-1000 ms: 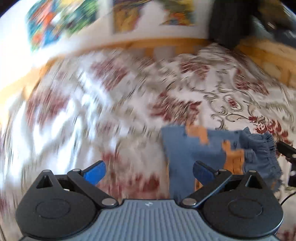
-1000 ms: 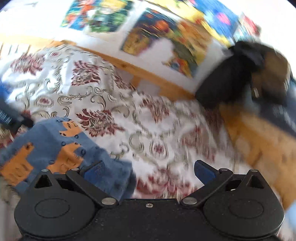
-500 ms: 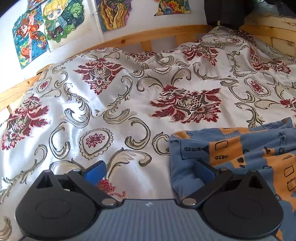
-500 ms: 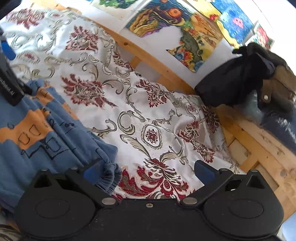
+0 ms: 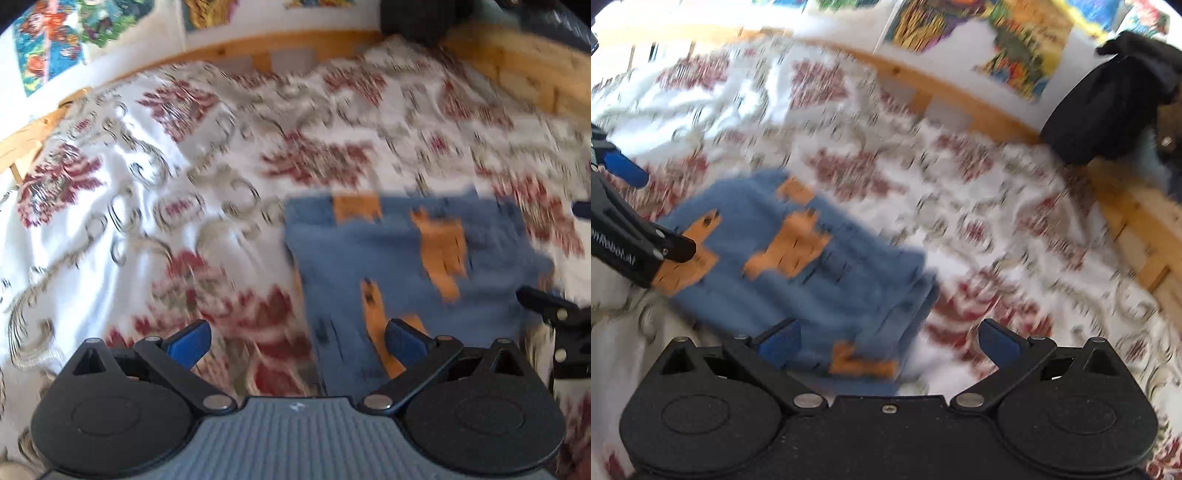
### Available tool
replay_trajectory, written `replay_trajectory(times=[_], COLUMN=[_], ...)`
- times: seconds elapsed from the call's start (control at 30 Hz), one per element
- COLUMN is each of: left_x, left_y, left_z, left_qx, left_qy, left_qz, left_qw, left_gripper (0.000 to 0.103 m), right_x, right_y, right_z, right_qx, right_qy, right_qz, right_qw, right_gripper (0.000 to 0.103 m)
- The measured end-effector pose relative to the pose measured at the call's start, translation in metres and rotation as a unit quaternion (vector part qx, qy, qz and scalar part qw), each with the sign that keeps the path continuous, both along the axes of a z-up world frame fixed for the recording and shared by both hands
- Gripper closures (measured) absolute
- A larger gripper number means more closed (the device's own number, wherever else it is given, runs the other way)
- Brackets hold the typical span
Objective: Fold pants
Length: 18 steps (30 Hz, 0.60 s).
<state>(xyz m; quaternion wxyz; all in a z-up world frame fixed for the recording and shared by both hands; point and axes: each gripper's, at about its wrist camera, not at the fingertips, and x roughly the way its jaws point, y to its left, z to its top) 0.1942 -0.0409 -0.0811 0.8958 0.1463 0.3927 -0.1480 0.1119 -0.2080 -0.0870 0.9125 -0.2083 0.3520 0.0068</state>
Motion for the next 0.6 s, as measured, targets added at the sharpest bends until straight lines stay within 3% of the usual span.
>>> replay_trajectory(times=[0.07, 0.2, 0.43, 0.6], left_x=[-0.005, 0.001, -0.009, -0.016], left_y=[-0.002, 0.011, 0.032, 0.038], left_z=[-0.01, -0.006, 0.02, 0.03], left_qx=[0.013, -0.021, -0.031, -0.047], left_qy=[0.008, 0.052, 0.071, 0.095], left_qz=[-0.002, 0.018, 0.037, 0.03], left_qw=[0.9999, 0.9983, 0.9963, 0.9939], left_gripper=[0.0, 0.001, 0.0, 0.0], right_x=[-0.002, -0.009, -0.034, -0.035], right_y=[-0.003, -0.012, -0.038, -0.063], right_z=[-0.01, 0.009, 0.044, 0.057], right_qx=[0.0, 0.034, 0.147, 0.241], right_qy=[0.02, 0.005, 0.007, 0.01], right_qz=[-0.002, -0.016, -0.013, -0.004], right_qw=[1.0, 0.999, 0.989, 0.97], right_gripper=[0.001, 0.001, 0.001, 0.001])
